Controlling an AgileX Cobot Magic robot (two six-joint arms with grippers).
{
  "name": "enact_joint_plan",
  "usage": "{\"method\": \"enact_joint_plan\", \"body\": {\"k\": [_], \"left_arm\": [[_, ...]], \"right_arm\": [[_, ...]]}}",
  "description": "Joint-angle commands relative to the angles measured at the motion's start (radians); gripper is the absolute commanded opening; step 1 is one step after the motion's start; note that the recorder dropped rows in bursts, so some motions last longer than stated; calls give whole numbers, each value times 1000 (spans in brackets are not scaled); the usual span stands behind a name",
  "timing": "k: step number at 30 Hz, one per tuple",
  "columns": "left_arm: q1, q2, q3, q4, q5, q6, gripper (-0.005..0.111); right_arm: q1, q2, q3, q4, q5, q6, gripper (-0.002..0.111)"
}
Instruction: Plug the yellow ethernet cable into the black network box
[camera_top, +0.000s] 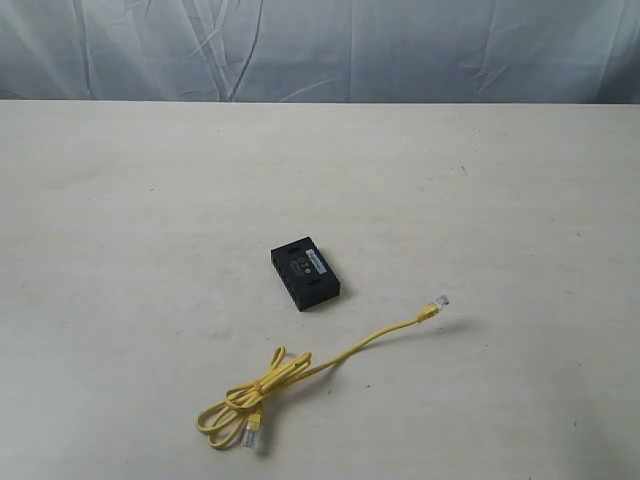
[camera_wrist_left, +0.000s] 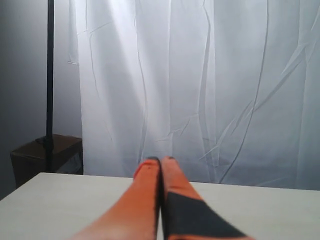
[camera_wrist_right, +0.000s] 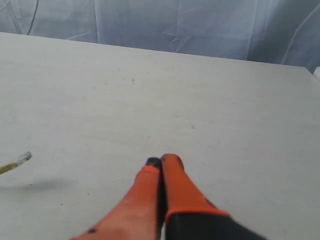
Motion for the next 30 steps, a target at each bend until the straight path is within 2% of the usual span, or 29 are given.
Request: {"method": "enact_joint_plan", "body": {"k": [1, 5, 13, 17, 21, 25, 30], "left_arm": [[1, 11, -94, 18, 41, -4, 0], [1, 100, -236, 76, 166, -4, 0], [1, 314, -448, 34, 407, 19, 0], [1, 412, -517, -113, 573, 271, 0], [1, 547, -584, -363, 753, 560, 0], [1, 684, -624, -592, 818, 769, 0], [-34, 847, -677, -687, 863, 896, 0]], "right_arm": [[-4, -6, 5, -2, -7, -2, 0], [-4, -6, 5, -2, -7, -2, 0], [-4, -6, 5, -2, -7, -2, 0], [-4, -6, 5, -2, -7, -2, 0], [-4, -6, 5, -2, -7, -2, 0], [-4, -6, 5, -2, -7, -2, 0], [-4, -6, 5, -2, -7, -2, 0]]}}
